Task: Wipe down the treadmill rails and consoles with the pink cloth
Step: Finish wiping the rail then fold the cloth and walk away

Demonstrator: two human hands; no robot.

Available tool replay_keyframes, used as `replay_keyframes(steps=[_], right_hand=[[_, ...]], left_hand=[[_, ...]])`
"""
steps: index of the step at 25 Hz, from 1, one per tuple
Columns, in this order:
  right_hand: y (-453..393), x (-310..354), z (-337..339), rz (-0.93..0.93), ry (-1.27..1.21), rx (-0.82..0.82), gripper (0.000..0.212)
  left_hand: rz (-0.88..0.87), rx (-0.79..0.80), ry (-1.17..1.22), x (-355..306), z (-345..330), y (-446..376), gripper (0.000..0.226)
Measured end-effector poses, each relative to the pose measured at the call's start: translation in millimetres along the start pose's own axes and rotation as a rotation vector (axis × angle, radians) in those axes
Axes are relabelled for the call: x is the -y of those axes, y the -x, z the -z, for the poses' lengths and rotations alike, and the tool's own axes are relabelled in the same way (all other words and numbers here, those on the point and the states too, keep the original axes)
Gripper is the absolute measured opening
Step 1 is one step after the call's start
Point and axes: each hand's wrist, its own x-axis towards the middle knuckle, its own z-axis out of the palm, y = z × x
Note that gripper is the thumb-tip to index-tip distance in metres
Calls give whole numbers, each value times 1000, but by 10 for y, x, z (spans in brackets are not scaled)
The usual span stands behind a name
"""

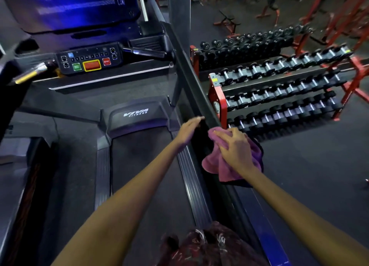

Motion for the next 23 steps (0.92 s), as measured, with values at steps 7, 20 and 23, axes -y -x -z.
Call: replay_keyframes(steps=[7, 20, 23], right_hand=[[-46, 892, -181, -38, -69, 59, 55], [-584, 2252, -751, 377, 141, 730, 47], [-690, 2641, -1019, 369, -106, 858, 30]], left_hand=[[197, 158, 243, 61, 485, 694, 28], [-117, -353, 14, 431, 2188, 1781, 17], [-108, -568, 17, 637, 2538, 2132, 27]])
